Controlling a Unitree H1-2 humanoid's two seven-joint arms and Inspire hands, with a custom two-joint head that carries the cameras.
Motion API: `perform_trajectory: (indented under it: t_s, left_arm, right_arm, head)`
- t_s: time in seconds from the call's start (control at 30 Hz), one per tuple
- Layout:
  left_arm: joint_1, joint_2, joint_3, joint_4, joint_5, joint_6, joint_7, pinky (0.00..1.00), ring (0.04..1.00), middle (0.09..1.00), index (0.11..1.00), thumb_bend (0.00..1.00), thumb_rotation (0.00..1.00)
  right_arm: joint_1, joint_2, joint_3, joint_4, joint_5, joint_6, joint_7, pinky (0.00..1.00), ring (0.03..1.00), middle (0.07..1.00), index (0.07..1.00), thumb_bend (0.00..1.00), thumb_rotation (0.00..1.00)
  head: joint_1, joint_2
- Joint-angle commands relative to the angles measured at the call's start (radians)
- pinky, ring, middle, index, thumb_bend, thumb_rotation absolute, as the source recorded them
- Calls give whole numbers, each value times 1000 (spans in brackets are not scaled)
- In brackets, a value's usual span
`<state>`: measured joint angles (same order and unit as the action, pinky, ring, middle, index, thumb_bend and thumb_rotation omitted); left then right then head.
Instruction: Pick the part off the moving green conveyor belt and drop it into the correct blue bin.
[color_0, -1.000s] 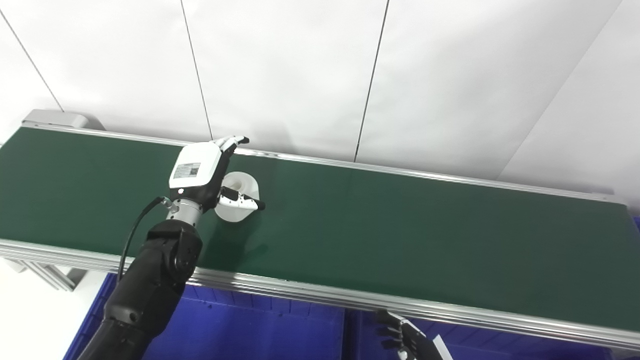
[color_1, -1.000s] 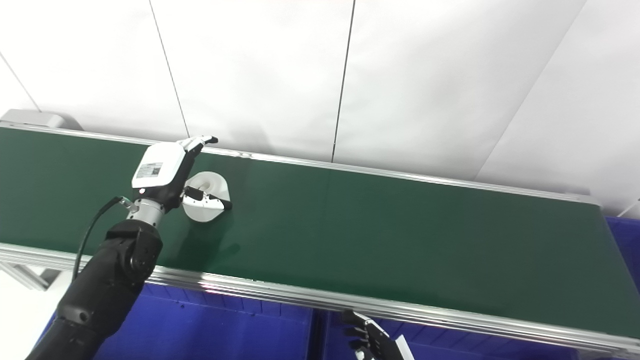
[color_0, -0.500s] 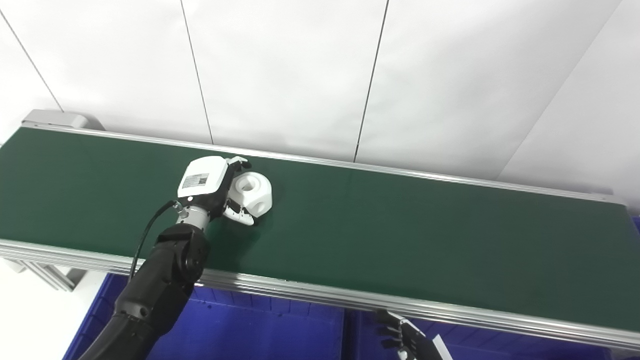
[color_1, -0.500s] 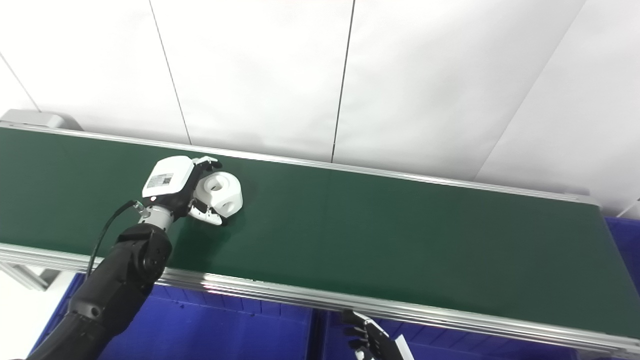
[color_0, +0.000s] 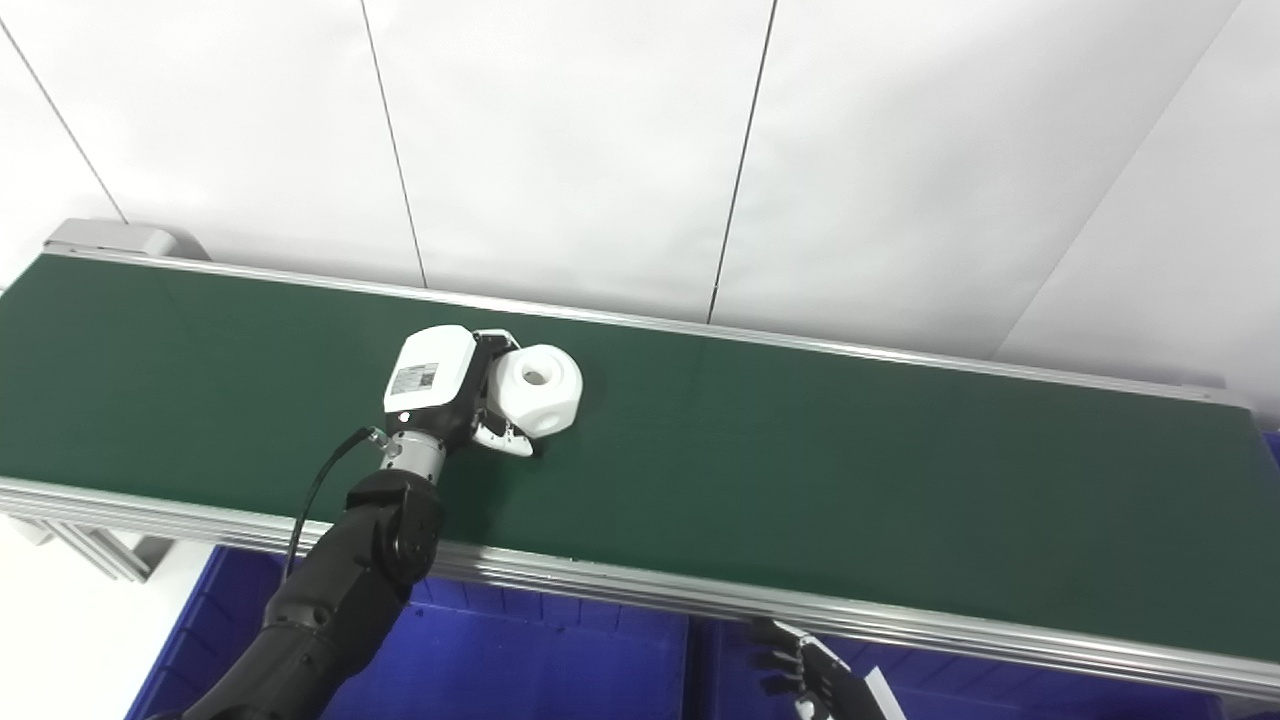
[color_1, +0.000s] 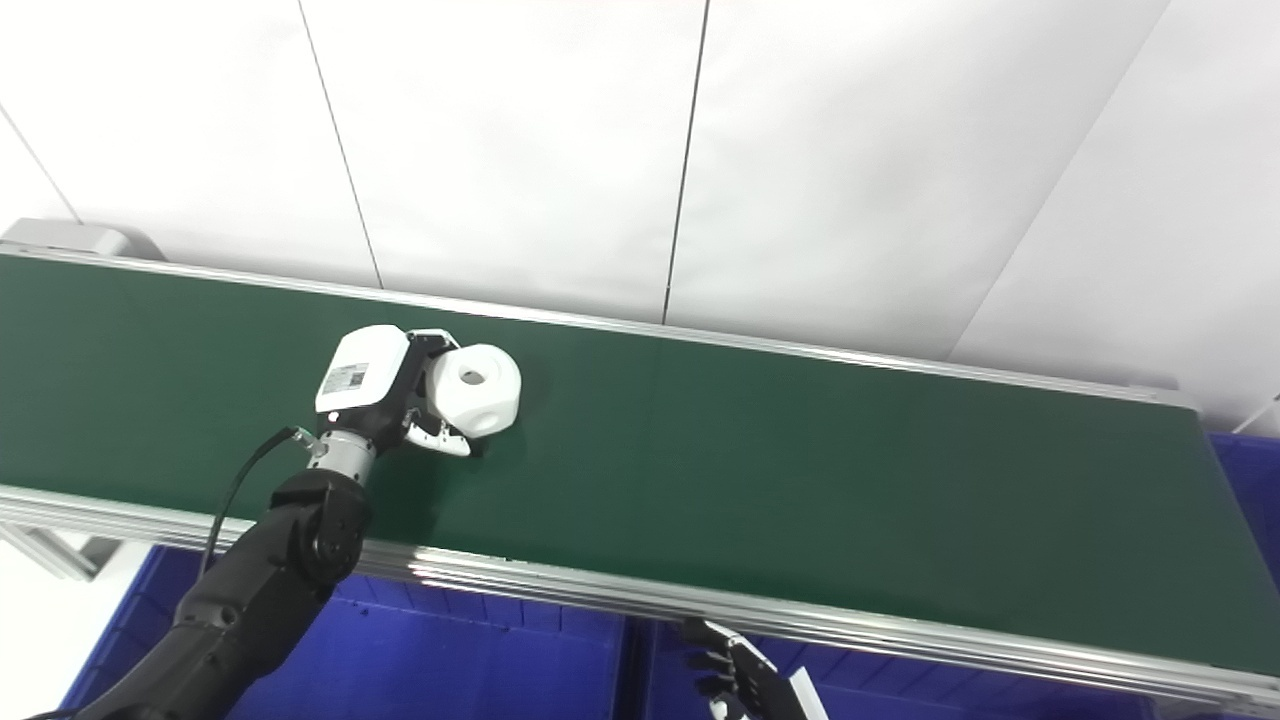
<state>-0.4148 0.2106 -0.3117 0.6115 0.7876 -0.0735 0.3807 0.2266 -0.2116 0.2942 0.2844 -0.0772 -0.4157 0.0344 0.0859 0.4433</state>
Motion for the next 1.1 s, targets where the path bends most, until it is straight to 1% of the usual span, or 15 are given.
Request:
perform_trajectory:
  t_s: [0.0, 0.37, 0.43, 0.53, 0.67, 0.7, 0.73, 0.77, 0.8, 0.83, 0.87, 0.9, 0.97, 1.0, 1.07]
  left_arm:
    - [-41, 10, 6, -32, -12, -29, 42, 298, 364, 419, 530, 508, 0]
    - [-28, 22, 11, -93, -37, -38, 28, 315, 394, 425, 537, 509, 0]
    - [-15, 25, 18, -132, -48, -48, 26, 290, 372, 421, 534, 510, 0]
    - [23, 34, 27, -254, -54, -26, -7, 306, 386, 429, 532, 511, 0]
    - [103, 50, 40, -501, -67, 33, -120, 332, 414, 447, 528, 512, 0]
    - [123, 55, 43, -559, -71, 43, -152, 332, 416, 449, 528, 511, 0]
    - [141, 61, 44, -613, -79, 55, -192, 342, 426, 457, 524, 512, 0]
    - [158, 71, 43, -662, -92, 60, -236, 344, 428, 458, 523, 512, 0]
    - [172, 84, 39, -706, -104, 68, -285, 345, 430, 463, 521, 512, 0]
    - [186, 98, 33, -749, -114, 77, -336, 356, 442, 468, 517, 513, 0]
    - [194, 106, 31, -775, -118, 82, -370, 366, 450, 471, 516, 513, 0]
    - [216, 117, 24, -822, -122, 91, -414, 370, 453, 472, 515, 512, 0]
    - [258, 131, 10, -900, -121, 107, -482, 366, 446, 475, 510, 515, 0]
    - [275, 135, 5, -937, -119, 120, -513, 370, 452, 480, 504, 516, 0]
    - [309, 136, -2, -1002, -104, 156, -575, 384, 464, 481, 503, 516, 0]
  right_arm:
    - [-5, 0, 1, -18, 10, -54, -4, 687, 771, 825, 811, 853, 984]
    - [-8, -3, 1, -16, 10, -54, 0, 687, 773, 822, 812, 850, 981]
    - [-7, -4, 3, -20, 7, -54, -1, 688, 772, 822, 812, 840, 980]
    - [-1, -4, 3, -33, 11, -54, 5, 693, 774, 825, 813, 837, 977]
    - [10, -5, 0, -60, 15, -54, 14, 710, 783, 832, 821, 842, 978]
    - [12, -6, -1, -68, 14, -54, 15, 714, 786, 834, 823, 833, 980]
    - [14, -7, -1, -73, 13, -54, 17, 720, 789, 835, 827, 827, 983]
    - [16, -8, -3, -81, 13, -54, 19, 721, 790, 836, 828, 827, 984]
    - [17, -8, -4, -86, 13, -54, 21, 724, 791, 836, 829, 822, 986]
    - [20, -9, -6, -93, 14, -54, 23, 726, 791, 837, 832, 821, 990]
    - [21, -10, -8, -98, 15, -54, 24, 728, 790, 837, 835, 815, 994]
    - [24, -11, -10, -107, 13, -54, 24, 728, 789, 837, 836, 813, 995]
    - [30, -15, -13, -125, 9, -54, 24, 736, 792, 841, 842, 805, 999]
    - [35, -19, -16, -138, 7, -54, 26, 742, 796, 843, 848, 803, 1000]
    - [43, -26, -21, -158, 8, -54, 33, 755, 806, 851, 858, 805, 1000]
  head:
    - [1, 1]
    - [3, 6]
    - [4, 12]
    - [8, 38]
    - [19, 68]
    - [28, 88]
    - [28, 88]
    - [37, 106]
    - [37, 106]
    - [47, 128]
    - [47, 128]
    - [56, 151]
    - [64, 173]
    - [74, 197]
    - [82, 214]
